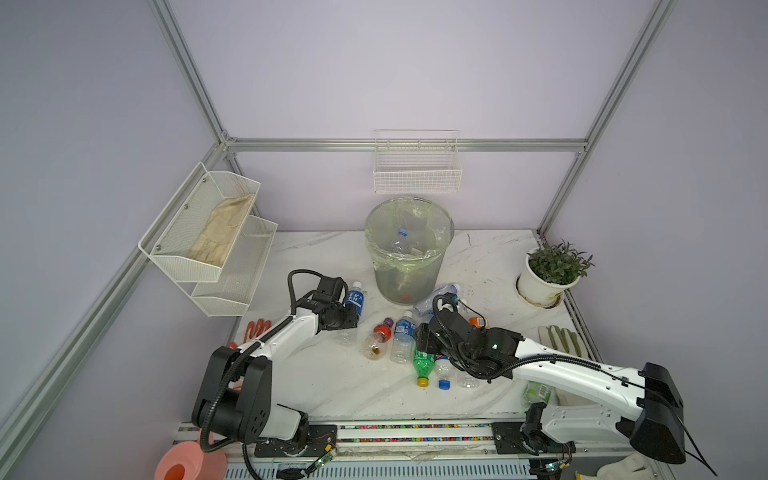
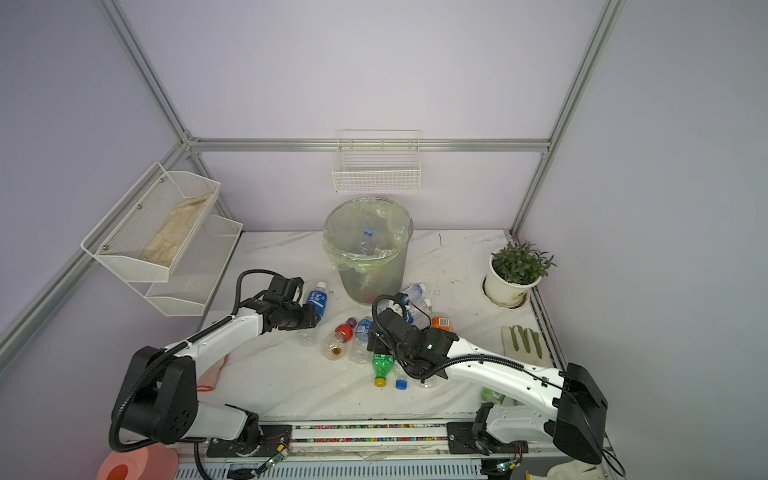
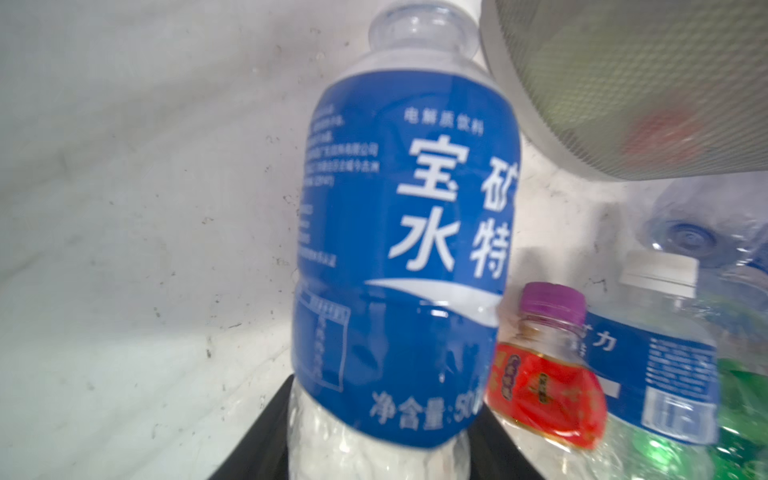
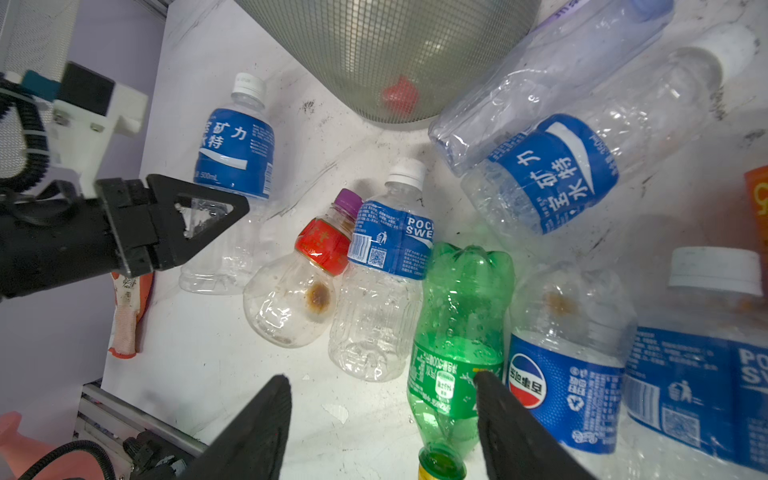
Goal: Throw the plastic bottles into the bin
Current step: 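Close the left gripper on the blue-labelled bottle and lift it, then carry the blue-labelled bottle up and over the bin with the left gripper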
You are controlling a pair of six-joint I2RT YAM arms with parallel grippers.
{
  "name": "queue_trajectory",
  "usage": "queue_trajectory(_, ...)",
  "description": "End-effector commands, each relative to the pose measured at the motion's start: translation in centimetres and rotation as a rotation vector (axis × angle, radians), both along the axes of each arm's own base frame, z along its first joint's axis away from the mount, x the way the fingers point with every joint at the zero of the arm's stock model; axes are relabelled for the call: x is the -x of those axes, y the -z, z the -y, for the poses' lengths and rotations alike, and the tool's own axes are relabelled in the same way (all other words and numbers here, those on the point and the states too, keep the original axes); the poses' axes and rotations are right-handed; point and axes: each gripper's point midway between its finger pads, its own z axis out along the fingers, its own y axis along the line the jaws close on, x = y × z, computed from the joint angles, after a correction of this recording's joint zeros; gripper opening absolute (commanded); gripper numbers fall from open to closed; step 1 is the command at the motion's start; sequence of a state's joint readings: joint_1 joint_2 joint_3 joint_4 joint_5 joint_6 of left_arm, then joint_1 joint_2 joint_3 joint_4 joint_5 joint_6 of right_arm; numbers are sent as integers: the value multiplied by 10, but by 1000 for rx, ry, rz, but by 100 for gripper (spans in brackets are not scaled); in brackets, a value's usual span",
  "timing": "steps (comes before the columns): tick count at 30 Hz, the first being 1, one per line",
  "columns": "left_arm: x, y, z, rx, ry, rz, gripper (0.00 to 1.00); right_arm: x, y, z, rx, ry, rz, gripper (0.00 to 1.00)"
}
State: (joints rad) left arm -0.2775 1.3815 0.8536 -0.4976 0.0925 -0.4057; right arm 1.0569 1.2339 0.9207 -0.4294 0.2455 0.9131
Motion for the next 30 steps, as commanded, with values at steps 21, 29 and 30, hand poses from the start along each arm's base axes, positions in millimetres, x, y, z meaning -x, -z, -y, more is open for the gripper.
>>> queue_trajectory(21, 56, -392, 26, 406, 174, 1134, 31, 0, -8, 1, -25, 15, 18, 72)
queue_trajectory(29, 96, -450, 27, 585, 233, 1402, 27, 1, -11, 5, -26, 23, 25, 72)
queue_trajectory(30, 96, -451, 28, 590, 233, 1409, 27, 1, -11, 6, -27, 23, 26, 73)
